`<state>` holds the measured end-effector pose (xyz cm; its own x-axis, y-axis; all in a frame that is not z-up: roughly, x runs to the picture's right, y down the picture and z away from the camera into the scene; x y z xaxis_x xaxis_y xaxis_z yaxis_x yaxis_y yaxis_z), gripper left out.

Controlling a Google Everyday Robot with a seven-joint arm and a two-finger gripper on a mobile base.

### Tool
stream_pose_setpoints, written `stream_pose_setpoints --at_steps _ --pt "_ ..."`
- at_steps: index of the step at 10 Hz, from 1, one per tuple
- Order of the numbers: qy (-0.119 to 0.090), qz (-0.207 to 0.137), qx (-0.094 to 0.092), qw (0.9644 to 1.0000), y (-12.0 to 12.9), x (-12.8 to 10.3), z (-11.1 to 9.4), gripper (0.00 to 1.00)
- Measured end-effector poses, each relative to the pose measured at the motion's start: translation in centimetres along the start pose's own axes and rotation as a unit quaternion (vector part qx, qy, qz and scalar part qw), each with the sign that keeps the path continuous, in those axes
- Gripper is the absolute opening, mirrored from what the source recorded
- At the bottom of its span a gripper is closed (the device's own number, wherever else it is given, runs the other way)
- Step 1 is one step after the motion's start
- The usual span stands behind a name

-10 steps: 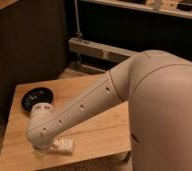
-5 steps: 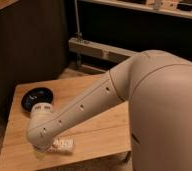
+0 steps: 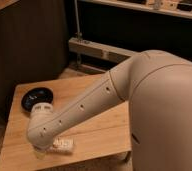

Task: Place the bottle in the ceramic bowl

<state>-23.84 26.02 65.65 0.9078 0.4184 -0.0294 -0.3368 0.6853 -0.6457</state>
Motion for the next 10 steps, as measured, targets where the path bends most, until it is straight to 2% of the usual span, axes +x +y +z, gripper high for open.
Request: stream_pose_setpoints --at_steps 3,4,6,8,10 --pt "-0.002 -0.004 -0.001 1.0 -0.3 0.1 0.1 0.65" --pt "-0.004 -0.015 -0.003 0.9999 -1.0 0.5 0.4 0.65" --pt "-0.016 -0.045 -0.001 0.9988 -4.0 1.6 0.7 0.65" --pt "-0.041 -0.091 0.004 0.995 -7.0 2.4 0.3 0.65" --pt "-0.067 -0.128 0.007 0.9895 -8.2 2.0 0.0 0.65"
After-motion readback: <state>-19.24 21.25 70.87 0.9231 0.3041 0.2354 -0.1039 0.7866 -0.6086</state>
